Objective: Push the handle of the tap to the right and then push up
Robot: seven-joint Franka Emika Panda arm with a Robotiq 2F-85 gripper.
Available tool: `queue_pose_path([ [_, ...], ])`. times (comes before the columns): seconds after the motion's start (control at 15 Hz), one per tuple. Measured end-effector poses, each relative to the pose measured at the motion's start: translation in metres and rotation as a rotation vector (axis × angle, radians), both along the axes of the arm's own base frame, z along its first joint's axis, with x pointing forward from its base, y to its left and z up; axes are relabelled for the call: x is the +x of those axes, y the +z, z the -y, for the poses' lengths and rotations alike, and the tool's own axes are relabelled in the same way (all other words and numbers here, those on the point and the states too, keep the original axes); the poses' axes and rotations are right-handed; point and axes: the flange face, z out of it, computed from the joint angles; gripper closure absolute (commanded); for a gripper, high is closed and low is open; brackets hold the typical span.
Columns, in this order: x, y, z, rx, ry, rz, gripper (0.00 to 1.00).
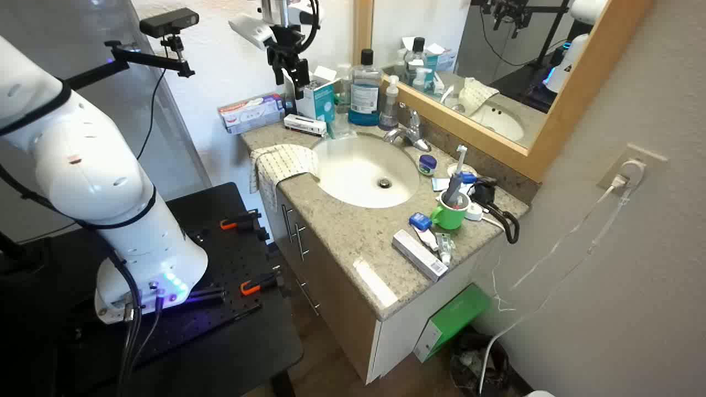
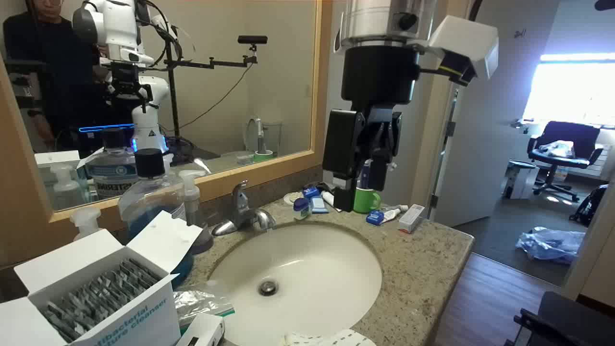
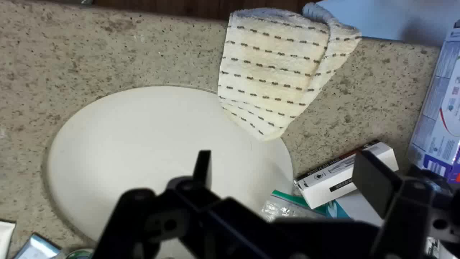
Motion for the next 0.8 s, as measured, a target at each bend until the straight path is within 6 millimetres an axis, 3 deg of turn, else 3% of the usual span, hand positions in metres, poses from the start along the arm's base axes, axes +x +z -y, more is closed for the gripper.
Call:
queue_pose_path([
  [0.53,0.0,0.0,0.0,0.0,-0.001,-0.001,0.0],
  [0.8,0.014,-0.001,-0.009,0.07,-0.126,-0.048,0.0],
])
